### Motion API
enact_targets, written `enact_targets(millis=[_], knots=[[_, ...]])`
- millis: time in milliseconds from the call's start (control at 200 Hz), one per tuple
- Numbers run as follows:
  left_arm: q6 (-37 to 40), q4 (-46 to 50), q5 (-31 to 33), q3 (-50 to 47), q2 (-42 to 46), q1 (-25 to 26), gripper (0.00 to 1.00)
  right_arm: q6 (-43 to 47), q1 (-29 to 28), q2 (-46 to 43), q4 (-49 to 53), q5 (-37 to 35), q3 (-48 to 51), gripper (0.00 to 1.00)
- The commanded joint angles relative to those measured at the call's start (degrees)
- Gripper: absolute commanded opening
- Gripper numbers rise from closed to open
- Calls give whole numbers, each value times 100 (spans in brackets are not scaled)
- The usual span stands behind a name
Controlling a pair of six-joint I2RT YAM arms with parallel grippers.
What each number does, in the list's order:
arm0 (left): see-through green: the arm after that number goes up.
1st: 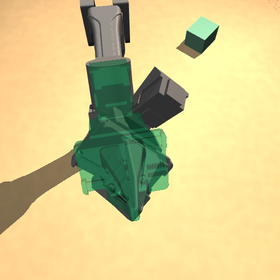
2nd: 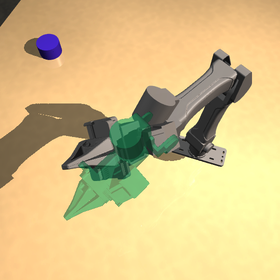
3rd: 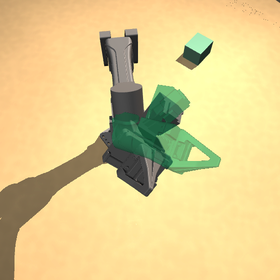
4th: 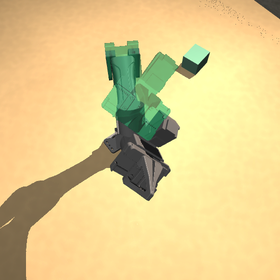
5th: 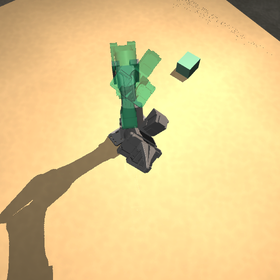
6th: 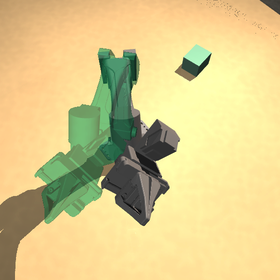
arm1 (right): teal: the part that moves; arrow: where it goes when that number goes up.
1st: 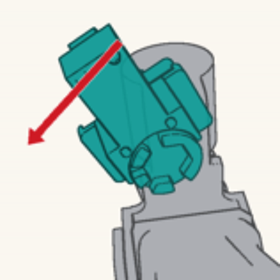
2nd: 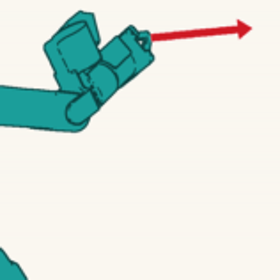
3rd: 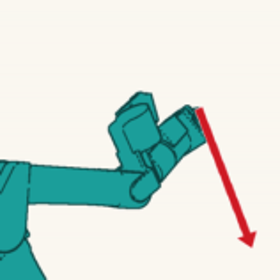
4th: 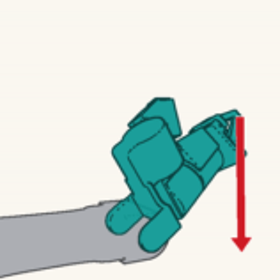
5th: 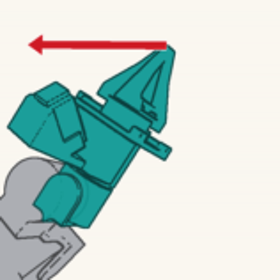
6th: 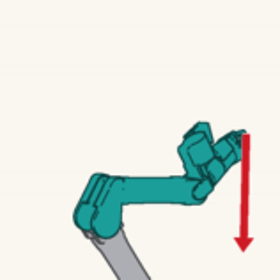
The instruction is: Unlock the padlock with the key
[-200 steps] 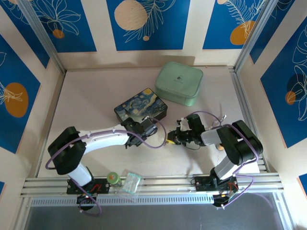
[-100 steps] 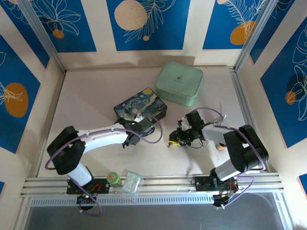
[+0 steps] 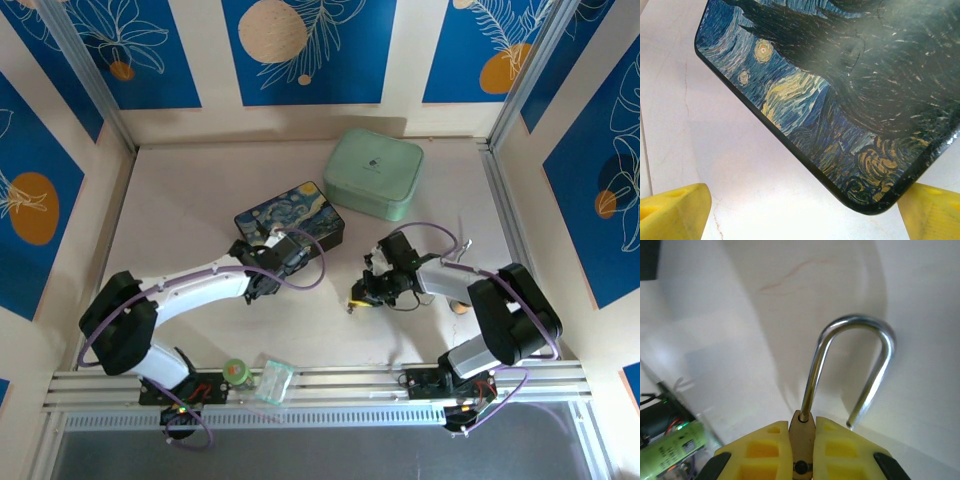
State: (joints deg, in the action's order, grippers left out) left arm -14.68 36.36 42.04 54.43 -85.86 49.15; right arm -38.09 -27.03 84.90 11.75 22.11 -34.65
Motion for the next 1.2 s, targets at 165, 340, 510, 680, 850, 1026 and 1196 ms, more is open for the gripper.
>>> enact_targets(millis=[165, 340, 510, 680, 850, 1026, 1196], knots=[[53, -267, -124, -108, 44, -98, 95, -847, -298, 831, -2093, 1764, -458, 0], [13, -309, -204, -127, 9, -94, 95, -858, -411, 1275, -2555, 1707, -460, 0], [-1, -349, -224, -135, -42, -98, 95, -779, -152, 1462, -2676, 1752, -176, 0], [28, -375, -193, -101, -94, -90, 95, -665, -63, 1243, -2598, 1452, 263, 0], [57, -378, -143, -91, -123, -98, 95, -529, -23, 1106, -2589, 1263, 544, 0], [29, -341, -122, -109, -76, -98, 95, -428, 30, 1003, -2340, 1263, 625, 0], [-75, -305, -102, -115, 131, -83, 94, -726, 1, 780, -2193, 1567, 277, 0]])
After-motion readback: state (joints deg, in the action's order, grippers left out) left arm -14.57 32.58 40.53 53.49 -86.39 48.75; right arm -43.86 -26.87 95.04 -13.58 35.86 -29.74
